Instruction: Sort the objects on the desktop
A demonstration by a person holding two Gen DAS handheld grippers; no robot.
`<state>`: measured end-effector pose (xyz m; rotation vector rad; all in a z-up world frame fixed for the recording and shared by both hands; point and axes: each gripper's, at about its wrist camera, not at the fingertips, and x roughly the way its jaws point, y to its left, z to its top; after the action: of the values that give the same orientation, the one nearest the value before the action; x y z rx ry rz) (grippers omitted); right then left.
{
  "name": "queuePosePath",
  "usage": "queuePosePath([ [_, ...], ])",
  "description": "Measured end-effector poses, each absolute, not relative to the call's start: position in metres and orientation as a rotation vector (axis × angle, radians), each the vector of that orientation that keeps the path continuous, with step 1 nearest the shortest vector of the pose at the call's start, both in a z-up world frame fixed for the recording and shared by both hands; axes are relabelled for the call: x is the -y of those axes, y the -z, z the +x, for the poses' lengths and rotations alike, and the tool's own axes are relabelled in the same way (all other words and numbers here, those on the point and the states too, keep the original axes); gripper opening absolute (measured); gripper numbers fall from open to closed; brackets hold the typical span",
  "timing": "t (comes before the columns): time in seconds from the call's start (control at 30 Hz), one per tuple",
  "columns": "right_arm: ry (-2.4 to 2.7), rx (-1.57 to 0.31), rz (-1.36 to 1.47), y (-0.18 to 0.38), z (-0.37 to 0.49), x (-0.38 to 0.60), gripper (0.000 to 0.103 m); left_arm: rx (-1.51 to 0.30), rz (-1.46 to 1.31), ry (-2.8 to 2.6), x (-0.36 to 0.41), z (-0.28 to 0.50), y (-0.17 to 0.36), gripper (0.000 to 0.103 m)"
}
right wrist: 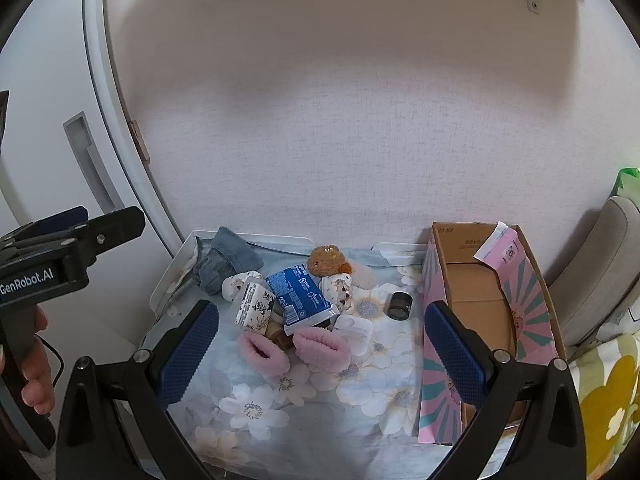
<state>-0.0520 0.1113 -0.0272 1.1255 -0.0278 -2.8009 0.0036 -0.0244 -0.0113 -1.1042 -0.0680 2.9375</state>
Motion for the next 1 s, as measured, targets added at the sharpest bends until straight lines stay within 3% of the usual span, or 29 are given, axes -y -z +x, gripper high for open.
queuePosePath([
  [1.0, 2.777, 0.046, 1.149, 0.034, -0.056, -0.109, 0.103, 0.090, -1.150, -2.941, 0.042, 0.000, 0.023, 0.103],
])
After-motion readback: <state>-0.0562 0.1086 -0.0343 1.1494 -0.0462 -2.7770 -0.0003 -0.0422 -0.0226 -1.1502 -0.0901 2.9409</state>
